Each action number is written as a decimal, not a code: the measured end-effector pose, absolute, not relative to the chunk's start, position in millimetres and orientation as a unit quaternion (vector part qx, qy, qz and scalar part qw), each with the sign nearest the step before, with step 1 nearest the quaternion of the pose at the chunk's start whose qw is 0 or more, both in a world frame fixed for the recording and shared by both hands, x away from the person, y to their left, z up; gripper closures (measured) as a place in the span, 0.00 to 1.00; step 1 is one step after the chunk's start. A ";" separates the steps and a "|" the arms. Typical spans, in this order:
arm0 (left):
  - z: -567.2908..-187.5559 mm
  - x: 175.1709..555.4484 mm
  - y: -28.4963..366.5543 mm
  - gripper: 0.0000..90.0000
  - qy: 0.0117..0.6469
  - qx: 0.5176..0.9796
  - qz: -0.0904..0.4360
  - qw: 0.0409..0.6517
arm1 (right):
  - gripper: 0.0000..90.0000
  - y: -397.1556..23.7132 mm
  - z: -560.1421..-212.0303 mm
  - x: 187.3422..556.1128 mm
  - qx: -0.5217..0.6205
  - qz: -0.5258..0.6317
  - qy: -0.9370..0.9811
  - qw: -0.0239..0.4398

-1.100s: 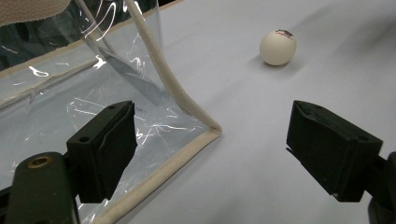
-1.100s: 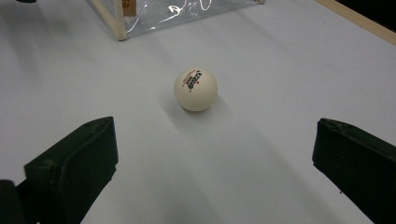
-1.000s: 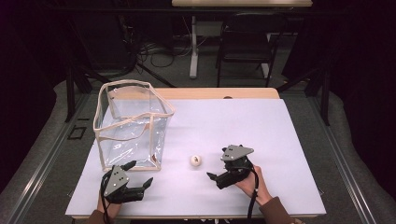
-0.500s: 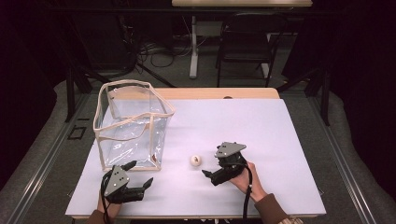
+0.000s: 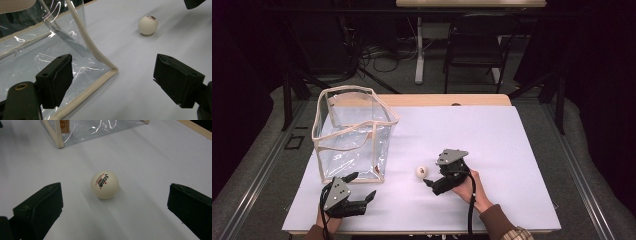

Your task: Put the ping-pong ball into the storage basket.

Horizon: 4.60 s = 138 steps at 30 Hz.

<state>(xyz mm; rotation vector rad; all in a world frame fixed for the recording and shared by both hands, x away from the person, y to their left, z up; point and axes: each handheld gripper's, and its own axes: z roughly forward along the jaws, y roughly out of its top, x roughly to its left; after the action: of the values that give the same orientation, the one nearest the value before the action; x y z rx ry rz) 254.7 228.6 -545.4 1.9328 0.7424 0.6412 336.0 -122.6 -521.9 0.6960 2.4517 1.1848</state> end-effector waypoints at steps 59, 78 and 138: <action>-545.8 255.0 228.2 0.18 0.301 0.791 0.260 0.466 | 0.33 -90.6 -550.2 355.3 0.259 0.403 0.869 0.122; -545.5 255.0 228.4 0.18 0.300 0.791 0.261 0.465 | 0.56 -86.8 -555.1 357.5 0.266 0.375 0.880 0.122; -545.5 255.2 229.0 0.18 0.302 0.789 0.264 0.465 | 0.56 -108.3 -499.8 346.4 0.262 0.417 0.854 0.167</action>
<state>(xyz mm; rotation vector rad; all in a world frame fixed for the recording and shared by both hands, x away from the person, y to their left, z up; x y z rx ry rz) 255.2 229.0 -545.5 1.9389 0.7411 0.6492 346.4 -108.3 -499.8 0.7455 2.4305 1.1877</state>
